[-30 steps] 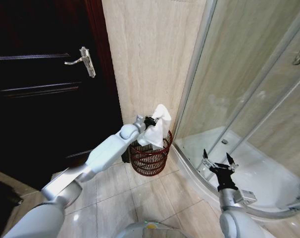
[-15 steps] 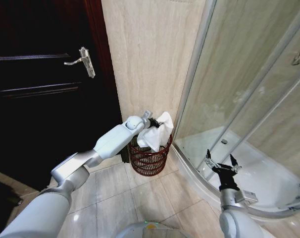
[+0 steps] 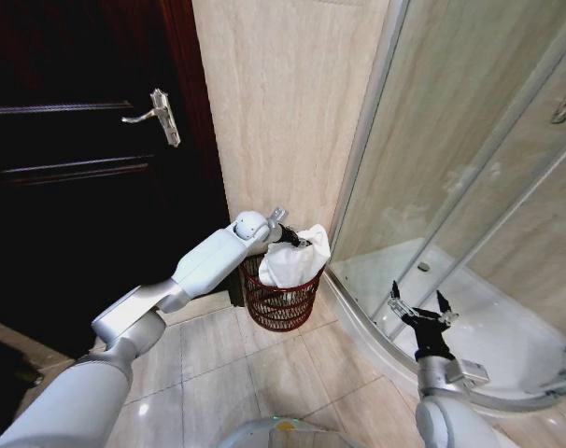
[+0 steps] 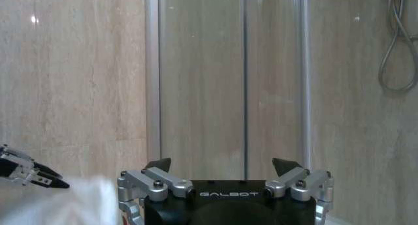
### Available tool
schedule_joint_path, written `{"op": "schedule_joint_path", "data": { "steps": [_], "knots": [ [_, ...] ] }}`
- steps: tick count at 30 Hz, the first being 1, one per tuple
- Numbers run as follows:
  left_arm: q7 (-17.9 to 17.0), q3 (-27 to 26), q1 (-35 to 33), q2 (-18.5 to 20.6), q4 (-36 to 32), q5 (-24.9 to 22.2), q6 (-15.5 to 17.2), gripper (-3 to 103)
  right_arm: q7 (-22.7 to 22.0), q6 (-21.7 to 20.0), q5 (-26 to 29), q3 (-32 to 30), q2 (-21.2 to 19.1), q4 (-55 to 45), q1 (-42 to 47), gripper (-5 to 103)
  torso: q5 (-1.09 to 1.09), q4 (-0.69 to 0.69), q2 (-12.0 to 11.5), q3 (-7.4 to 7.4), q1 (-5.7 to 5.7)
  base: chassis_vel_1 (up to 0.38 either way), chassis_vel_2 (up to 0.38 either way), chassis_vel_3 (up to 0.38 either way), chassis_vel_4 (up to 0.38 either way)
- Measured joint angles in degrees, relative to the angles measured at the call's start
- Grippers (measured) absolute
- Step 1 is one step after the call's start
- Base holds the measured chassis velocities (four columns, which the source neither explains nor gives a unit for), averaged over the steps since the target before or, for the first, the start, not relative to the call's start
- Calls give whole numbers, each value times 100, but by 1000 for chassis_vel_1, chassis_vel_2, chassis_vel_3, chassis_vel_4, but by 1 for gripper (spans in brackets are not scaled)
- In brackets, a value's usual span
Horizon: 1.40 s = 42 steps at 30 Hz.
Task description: Discard the used towel into the hamper.
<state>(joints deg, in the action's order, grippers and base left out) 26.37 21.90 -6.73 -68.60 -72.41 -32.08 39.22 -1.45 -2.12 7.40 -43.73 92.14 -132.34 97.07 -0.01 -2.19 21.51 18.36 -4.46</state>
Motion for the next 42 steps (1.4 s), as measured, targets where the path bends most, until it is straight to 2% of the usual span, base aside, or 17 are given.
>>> {"op": "schedule_joint_path", "data": {
  "steps": [4, 5, 11, 17, 21, 22, 24, 26, 27, 28, 29, 31, 32, 36, 37, 40, 42],
  "knots": [
    [-309, -38, -155, 66, -294, -164, 108, 74, 23, 0, -58, 43, 0, -31, 4, 100, 0, 0, 4, 3, -2, 0, 0, 0, 0],
    [-309, -38, -155, 66, -294, -164, 108, 74, 23, 0, -58, 43, 0, -31, 4, 100, 0, 0, 4, 3, -2, 0, 0, 0, 0],
    [-383, -55, -239, 128, -449, -220, 155, 98, 52, 8, -83, 61, 0, -54, 36, 100, 0, 0, 8, 5, -3, 0, 0, 0, 0],
    [-409, -58, -245, 137, -472, -234, 167, 100, 67, 12, -83, 61, 0, -63, 49, 100, 0, 0, 9, 6, -4, 0, 0, 0, 0],
    [-842, -244, -349, 113, -566, -321, -21, 100, 78, 13, -83, 60, -1, -86, 54, 100, 1, 0, 11, 7, -5, 0, 0, 0, 0],
    [-842, -244, -349, 113, -566, -321, -21, 100, 78, 13, -83, 60, -1, -86, 54, 100, 1, 0, 11, 7, -5, 0, 0, 0, 0],
    [-1500, -608, -710, 224, -1118, -478, -228, 100, 89, 11, -81, 58, 0, -90, 41, 100, 2, 2, 12, 7, -5, 0, 0, 0, 0],
    [-1974, -886, -1105, 317, -1552, -528, -462, 100, 95, 4, -81, 59, -1, -96, 28, 100, 1, 1, 14, 7, -5, 0, 0, 0, 0],
    [-1974, -886, -1105, 317, -1552, -528, -462, 100, 95, 4, -81, 59, -1, -96, 28, 100, 1, 1, 14, 7, -5, 0, 0, 0, 0],
    [-2189, -1004, -1339, 368, -1751, -546, -639, 100, 99, -6, -80, 61, -1, -105, 24, 100, 1, 0, 14, 7, -5, 0, 0, 0, 0],
    [-2584, -1220, -1827, 478, -2135, -635, -1111, 100, 115, -29, -74, 69, -1, -132, 22, 100, -2, -1, 13, 8, -5, 0, 0, 0, 0],
    [-2970, -1516, -2375, 581, -2563, -674, -1511, 100, 146, -80, -55, 79, -1, -170, 19, 100, -1, -1, 14, 8, -5, 0, 0, 0, 0],
    [-2970, -1516, -2375, 581, -2563, -674, -1511, 100, 146, -80, -55, 79, -1, -170, 19, 100, -1, -1, 14, 8, -5, 0, 0, 0, 0],
    [-3432, -2385, -3789, 728, -3554, -239, -2126, 100, 213, -215, 16, 106, -5, -224, -46, 100, 0, 1, 14, 8, -5, 0, 0, 0, 0],
    [-3432, -2385, -3789, 728, -3554, -239, -2126, 100, 213, -215, 16, 106, -5, -224, -46, 100, 0, 1, 14, 8, -5, 0, 0, 0, 0],
    [-3710, -3020, -4803, 798, -4109, 155, -2511, 100, 275, -304, 44, 164, -50, -249, -78, 100, -1, -1, 15, 8, -5, 0, 0, 0, 0],
    [-3838, -3251, -5134, 763, -4240, 285, -2652, 100, 310, -332, 44, 177, -62, -254, -87, 100, 0, -1, 15, 8, -5, 0, 0, 0, 0]
  ]
}}
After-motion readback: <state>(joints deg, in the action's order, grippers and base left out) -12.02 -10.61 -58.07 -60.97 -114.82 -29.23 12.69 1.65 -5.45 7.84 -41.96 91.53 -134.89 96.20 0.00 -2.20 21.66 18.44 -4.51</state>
